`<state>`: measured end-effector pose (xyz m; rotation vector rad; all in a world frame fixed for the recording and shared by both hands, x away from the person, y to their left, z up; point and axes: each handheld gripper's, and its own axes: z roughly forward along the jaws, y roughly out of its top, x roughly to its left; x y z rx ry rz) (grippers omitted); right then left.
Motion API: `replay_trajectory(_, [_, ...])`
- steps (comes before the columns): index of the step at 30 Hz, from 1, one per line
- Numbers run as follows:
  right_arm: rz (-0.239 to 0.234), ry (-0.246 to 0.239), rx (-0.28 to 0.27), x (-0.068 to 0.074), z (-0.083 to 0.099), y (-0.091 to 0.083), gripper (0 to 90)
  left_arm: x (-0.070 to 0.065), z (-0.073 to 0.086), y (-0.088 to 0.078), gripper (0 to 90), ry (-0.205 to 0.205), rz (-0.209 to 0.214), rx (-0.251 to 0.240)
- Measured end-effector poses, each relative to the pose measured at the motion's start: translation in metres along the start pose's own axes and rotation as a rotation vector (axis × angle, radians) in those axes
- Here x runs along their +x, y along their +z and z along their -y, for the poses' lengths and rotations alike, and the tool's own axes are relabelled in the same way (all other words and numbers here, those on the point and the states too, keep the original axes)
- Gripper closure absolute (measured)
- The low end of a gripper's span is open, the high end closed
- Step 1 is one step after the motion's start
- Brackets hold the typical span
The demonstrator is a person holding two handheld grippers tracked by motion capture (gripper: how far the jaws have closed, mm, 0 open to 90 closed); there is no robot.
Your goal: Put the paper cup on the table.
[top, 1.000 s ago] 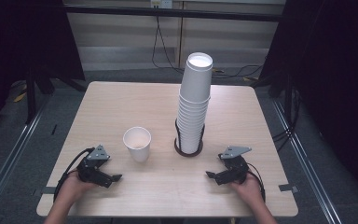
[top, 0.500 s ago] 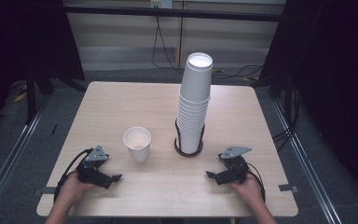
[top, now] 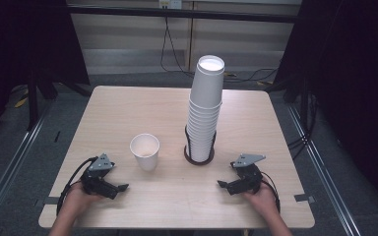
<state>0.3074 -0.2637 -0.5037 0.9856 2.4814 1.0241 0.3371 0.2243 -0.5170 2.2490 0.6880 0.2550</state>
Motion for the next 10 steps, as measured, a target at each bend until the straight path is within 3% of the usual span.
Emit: replay_trajectory(10, [0.0, 0.0, 0.0, 0.0, 0.0, 0.0, 10.7, -0.0013, 0.0013, -0.0014, 2.0, -0.022, -0.016, -0.005])
